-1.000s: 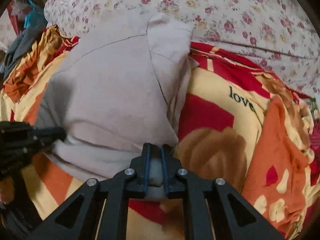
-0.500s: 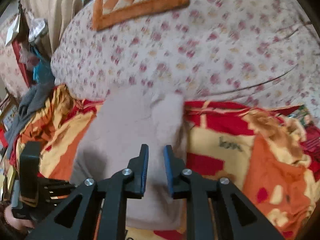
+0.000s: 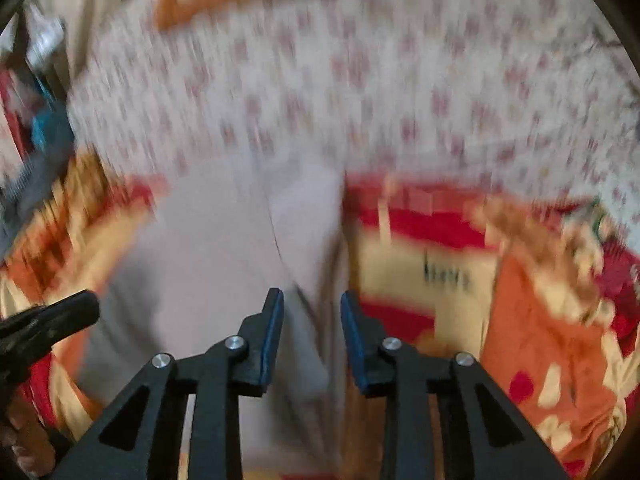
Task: Fold large clothes
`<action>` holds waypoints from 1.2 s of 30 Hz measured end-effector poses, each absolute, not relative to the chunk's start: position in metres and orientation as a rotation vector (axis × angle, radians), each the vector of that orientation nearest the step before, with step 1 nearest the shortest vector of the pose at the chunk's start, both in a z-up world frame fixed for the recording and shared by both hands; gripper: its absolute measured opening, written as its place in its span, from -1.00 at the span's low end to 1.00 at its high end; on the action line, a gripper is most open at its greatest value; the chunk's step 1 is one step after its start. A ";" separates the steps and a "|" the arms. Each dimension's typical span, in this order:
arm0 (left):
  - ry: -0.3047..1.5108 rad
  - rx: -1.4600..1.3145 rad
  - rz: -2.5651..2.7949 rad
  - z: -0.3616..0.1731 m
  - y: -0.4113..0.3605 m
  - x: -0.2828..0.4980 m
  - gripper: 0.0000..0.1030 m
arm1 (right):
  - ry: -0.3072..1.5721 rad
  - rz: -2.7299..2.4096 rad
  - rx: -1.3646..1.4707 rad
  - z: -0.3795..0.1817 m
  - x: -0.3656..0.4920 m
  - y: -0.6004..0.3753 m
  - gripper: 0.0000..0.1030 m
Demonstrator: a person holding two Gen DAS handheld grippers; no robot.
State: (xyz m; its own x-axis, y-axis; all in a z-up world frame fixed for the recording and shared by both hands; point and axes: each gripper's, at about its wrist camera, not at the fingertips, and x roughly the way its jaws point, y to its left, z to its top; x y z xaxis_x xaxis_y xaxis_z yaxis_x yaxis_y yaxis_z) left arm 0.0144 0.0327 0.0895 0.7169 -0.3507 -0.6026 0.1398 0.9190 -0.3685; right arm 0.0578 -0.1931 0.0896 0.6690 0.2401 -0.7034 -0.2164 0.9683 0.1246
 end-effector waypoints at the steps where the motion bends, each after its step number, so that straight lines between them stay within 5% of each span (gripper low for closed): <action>1: 0.716 -0.326 -0.218 0.094 0.039 0.026 -0.87 | 0.728 0.248 0.035 0.101 0.059 -0.186 -0.40; 8: 0.784 -0.318 0.010 0.077 0.051 0.121 -0.86 | 0.731 0.249 0.025 0.114 0.119 -0.126 -0.42; 16: 0.868 -0.454 -0.047 0.010 0.060 0.145 -0.79 | 0.950 0.244 0.033 0.019 0.194 -0.142 -0.45; 20: 0.855 -0.402 -0.057 0.009 0.047 0.144 -0.50 | 0.948 0.277 0.071 0.003 0.202 -0.151 -0.40; 24: 0.853 -0.358 -0.113 0.012 0.033 0.148 0.12 | 0.938 0.288 0.084 0.002 0.200 -0.151 -0.36; 36: 0.840 -0.369 -0.142 0.012 0.031 0.150 0.29 | 0.923 0.313 0.104 0.010 0.197 -0.155 -0.23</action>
State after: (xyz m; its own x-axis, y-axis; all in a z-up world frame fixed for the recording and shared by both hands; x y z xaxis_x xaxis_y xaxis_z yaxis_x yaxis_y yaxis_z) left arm 0.1502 0.0307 0.0116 0.6622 -0.2664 -0.7003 -0.0221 0.9273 -0.3737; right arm 0.1969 -0.1553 0.0097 0.5619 0.3094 -0.7672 -0.2209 0.9499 0.2213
